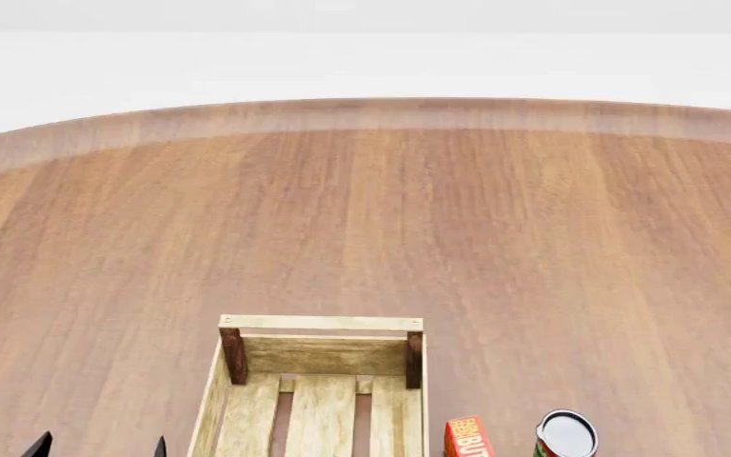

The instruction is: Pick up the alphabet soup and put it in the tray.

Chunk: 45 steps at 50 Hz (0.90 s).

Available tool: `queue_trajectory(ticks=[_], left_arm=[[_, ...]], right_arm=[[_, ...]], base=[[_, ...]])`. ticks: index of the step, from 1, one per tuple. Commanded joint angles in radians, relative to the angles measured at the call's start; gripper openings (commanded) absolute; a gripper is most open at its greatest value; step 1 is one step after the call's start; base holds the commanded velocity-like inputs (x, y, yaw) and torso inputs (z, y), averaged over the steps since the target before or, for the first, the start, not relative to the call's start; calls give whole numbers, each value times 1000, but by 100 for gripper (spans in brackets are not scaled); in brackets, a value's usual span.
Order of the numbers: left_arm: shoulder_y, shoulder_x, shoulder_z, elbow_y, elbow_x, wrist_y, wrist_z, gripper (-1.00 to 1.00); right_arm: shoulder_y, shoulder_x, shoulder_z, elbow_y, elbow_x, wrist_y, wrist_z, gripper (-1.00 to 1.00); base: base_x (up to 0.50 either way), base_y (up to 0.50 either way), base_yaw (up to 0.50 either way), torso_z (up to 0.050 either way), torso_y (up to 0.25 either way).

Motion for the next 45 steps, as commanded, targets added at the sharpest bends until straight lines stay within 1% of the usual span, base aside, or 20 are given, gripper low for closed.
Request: queue_trajectory(ticks=[1, 8, 9, 24, 31, 45], left_arm=[[-2, -3, 5, -1, -3, 0, -4, 100], [-2, -5, 7, 0, -5, -1, -6, 100], [-1, -7, 7, 4, -7, -3, -7, 100], [-3, -10, 14, -1, -10, 2, -11, 100], [-4, -12, 18, 0, -12, 0, -13, 100], [-7, -16, 23, -4, -17, 2, -17, 100]], right_arm=[[19, 7, -11, 21, -4, 1, 5, 100], [26, 3, -20, 30, -8, -9, 4, 100], [25, 2, -20, 27, -8, -9, 7, -100], [20, 5, -25, -39, 4, 26, 22, -100], [8, 18, -21, -145, 34, 85, 31, -100], [19, 38, -22, -286, 82, 150, 39, -100]], base=[[0, 0, 0, 0, 0], [0, 0, 0, 0, 0], [0, 0, 0, 0, 0], [0, 0, 0, 0, 0], [0, 0, 0, 0, 1], [0, 0, 0, 0, 0]])
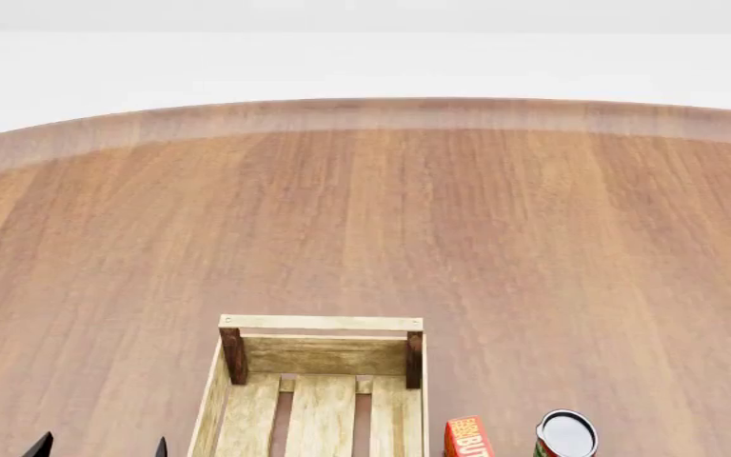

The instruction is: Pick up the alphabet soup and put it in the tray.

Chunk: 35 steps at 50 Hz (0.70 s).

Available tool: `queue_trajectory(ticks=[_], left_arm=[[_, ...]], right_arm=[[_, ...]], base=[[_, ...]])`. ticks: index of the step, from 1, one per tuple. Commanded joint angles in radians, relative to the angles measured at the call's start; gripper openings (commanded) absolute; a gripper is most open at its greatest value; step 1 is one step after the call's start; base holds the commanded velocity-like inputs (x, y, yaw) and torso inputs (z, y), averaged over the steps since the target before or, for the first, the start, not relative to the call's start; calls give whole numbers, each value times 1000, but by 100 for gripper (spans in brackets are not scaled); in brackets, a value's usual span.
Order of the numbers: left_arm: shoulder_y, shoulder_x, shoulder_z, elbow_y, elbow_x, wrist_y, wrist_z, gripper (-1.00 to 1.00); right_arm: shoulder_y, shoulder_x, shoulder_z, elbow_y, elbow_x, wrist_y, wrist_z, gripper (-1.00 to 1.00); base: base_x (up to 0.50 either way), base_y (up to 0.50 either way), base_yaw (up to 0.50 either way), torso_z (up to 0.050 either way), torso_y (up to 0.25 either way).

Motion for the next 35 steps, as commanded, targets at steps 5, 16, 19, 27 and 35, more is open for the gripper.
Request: queue_trajectory(ticks=[5, 16, 19, 27, 35], left_arm=[[-4, -3, 6, -6, -5, 3, -4, 100], [-7, -6, 10, -10, -7, 5, -7, 100], [-7, -7, 12, -8, -8, 2, -8, 100], [-6, -12, 14, -3, -12, -2, -9, 100], [-7, -12, 19, -4, -13, -1, -12, 100]], right_arm=[[11, 23, -2, -164, 40, 57, 0, -100], [47, 43, -3, -275, 84, 126, 28, -100], [61, 50, -2, -300, 99, 148, 36, -100], [100, 58, -20, -373, 134, 196, 61, -100], [143, 70, -34, -430, 166, 241, 84, -100]], base=[[0, 0, 0, 0, 0], [0, 0, 0, 0, 1], [0, 0, 0, 0, 0], [0, 0, 0, 0, 0], [0, 0, 0, 0, 1]])
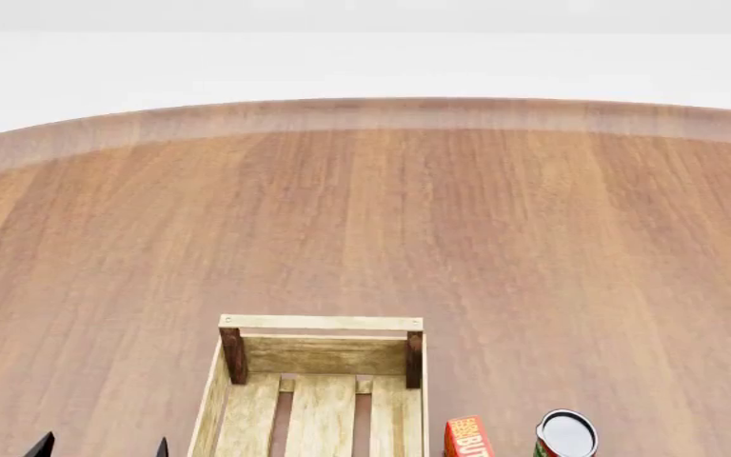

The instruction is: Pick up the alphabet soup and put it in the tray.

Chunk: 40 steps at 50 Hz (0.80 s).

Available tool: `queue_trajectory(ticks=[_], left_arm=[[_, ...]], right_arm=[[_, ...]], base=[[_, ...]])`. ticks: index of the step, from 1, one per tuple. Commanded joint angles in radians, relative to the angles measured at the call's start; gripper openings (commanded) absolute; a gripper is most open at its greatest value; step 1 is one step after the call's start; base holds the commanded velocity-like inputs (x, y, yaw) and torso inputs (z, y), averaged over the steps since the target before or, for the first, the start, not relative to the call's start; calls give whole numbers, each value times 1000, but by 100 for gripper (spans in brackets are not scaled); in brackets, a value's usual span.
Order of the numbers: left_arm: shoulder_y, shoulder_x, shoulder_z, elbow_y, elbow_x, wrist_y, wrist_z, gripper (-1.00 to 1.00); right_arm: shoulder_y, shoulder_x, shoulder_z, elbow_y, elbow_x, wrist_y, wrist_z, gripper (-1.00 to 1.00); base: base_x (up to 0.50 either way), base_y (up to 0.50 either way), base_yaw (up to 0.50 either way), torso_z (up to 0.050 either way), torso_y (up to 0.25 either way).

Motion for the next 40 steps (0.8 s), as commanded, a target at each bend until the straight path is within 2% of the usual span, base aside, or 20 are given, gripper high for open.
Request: queue_trajectory(ticks=[1, 7, 23, 40], left_arm=[[-1, -3, 5, 1, -3, -1, -3, 100], [-2, -5, 8, 0, -2, -3, -6, 100], [1, -10, 15, 5, 1, 1, -14, 100], [0, -14, 20, 4, -1, 7, -20, 100]], right_arm=[[66, 20, -13, -103, 45, 68, 24, -100], [107, 25, -49, -111, 55, 83, 39, -100], [353, 23, -143, -179, 179, 261, 131, -100], [521, 4, -319, -106, 165, 264, 169, -100]], base=[[0, 0, 0, 0, 0], [0, 0, 0, 0, 0], [0, 0, 0, 0, 1], [0, 0, 0, 0, 1]])
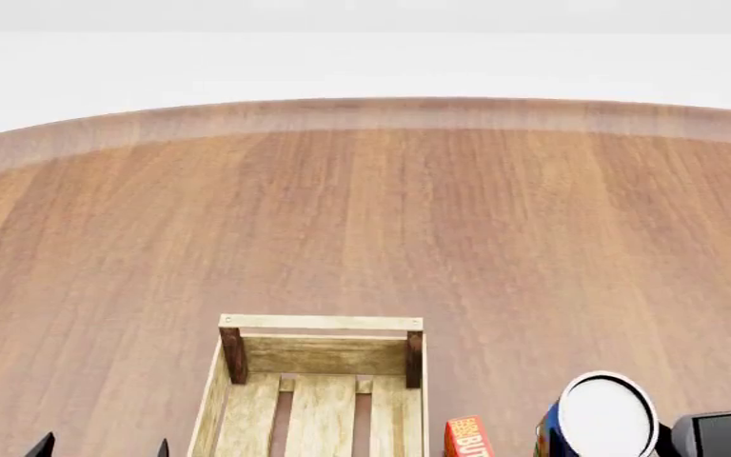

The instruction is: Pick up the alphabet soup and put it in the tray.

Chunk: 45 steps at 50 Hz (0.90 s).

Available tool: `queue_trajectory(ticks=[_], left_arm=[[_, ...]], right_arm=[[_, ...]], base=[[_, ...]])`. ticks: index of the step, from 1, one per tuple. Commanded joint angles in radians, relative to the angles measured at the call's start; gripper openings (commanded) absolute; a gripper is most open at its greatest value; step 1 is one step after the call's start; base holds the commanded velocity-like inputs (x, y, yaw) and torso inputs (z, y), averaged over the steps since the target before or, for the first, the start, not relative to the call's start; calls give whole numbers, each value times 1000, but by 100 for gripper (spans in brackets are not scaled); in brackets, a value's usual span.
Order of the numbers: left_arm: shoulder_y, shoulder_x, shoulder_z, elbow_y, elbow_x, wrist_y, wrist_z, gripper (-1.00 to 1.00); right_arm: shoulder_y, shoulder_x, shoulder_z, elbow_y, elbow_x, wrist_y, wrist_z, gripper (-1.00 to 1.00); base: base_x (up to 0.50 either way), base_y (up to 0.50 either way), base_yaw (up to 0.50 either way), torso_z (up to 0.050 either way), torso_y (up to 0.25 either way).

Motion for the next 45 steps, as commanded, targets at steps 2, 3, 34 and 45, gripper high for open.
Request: queue_trajectory(ticks=[2, 3, 34, 45], left_arm=[[1, -4, 4, 2, 0, 3, -5, 100], [0, -4, 5, 0, 0, 4, -5, 100], [0, -12, 13, 2, -10, 7, -9, 100], [-2, -15, 16, 1, -13, 7, -12, 100]], right_arm=[[124, -11, -126, 40, -17, -3, 17, -100], [131, -13, -133, 45, -17, -4, 17, -100], [332, -112, -532, 388, -221, -206, -16, -100], [359, -151, -565, 475, -235, -248, -31, -100]], base=[[0, 0, 0, 0, 0], [0, 0, 0, 0, 0], [0, 0, 0, 0, 0], [0, 0, 0, 0, 1]])
